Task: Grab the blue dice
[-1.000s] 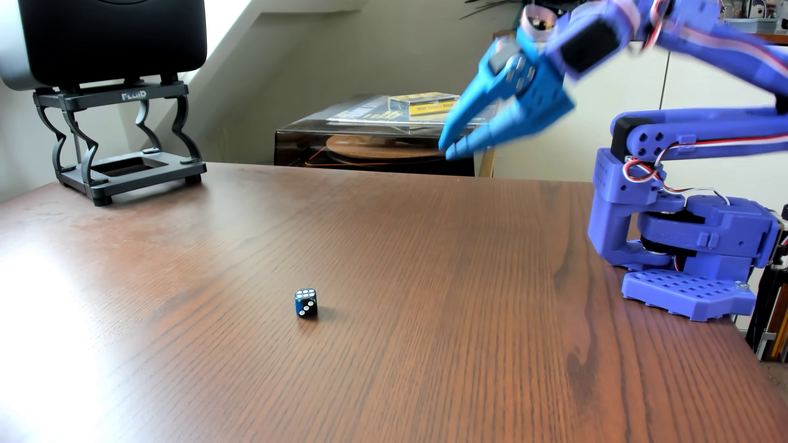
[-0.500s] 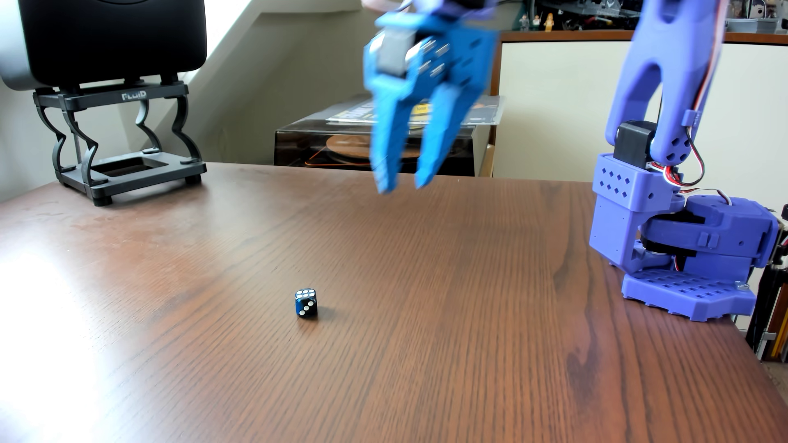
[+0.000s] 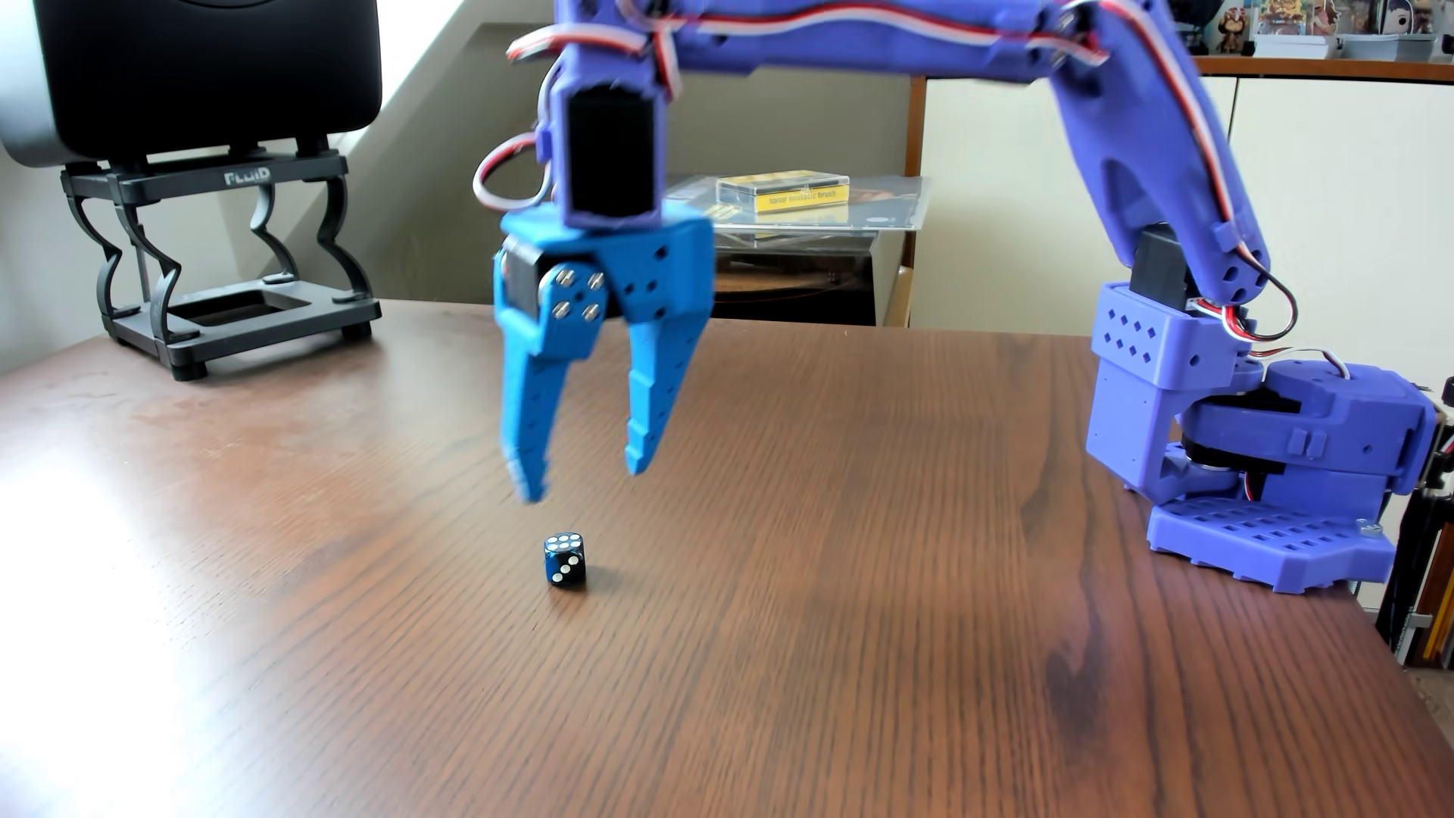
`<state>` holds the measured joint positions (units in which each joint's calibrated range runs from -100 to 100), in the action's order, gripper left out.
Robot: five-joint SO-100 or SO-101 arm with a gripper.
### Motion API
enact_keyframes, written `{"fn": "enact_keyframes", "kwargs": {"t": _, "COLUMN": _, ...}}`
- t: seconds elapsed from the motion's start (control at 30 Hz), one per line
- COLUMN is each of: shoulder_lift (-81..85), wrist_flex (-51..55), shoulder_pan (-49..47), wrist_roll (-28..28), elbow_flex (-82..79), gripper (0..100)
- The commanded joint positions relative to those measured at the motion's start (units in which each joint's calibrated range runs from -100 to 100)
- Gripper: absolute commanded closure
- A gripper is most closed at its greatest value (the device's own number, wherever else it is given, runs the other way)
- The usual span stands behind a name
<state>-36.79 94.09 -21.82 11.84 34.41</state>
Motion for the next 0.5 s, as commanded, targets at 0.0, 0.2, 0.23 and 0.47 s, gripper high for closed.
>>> {"fn": "enact_keyframes", "kwargs": {"t": 0.0, "shoulder_lift": 0.75, "wrist_flex": 0.27, "shoulder_pan": 0.3, "wrist_roll": -0.12, "elbow_flex": 5.73, "gripper": 71}}
{"fn": "enact_keyframes", "kwargs": {"t": 0.2, "shoulder_lift": -0.84, "wrist_flex": 0.1, "shoulder_pan": 3.33, "wrist_roll": 1.09, "elbow_flex": 6.1, "gripper": 71}}
{"fn": "enact_keyframes", "kwargs": {"t": 0.23, "shoulder_lift": -1.51, "wrist_flex": 0.1, "shoulder_pan": 3.98, "wrist_roll": 1.09, "elbow_flex": 6.46, "gripper": 71}}
{"fn": "enact_keyframes", "kwargs": {"t": 0.47, "shoulder_lift": -7.12, "wrist_flex": 0.1, "shoulder_pan": 6.6, "wrist_roll": 1.14, "elbow_flex": 10.35, "gripper": 71}}
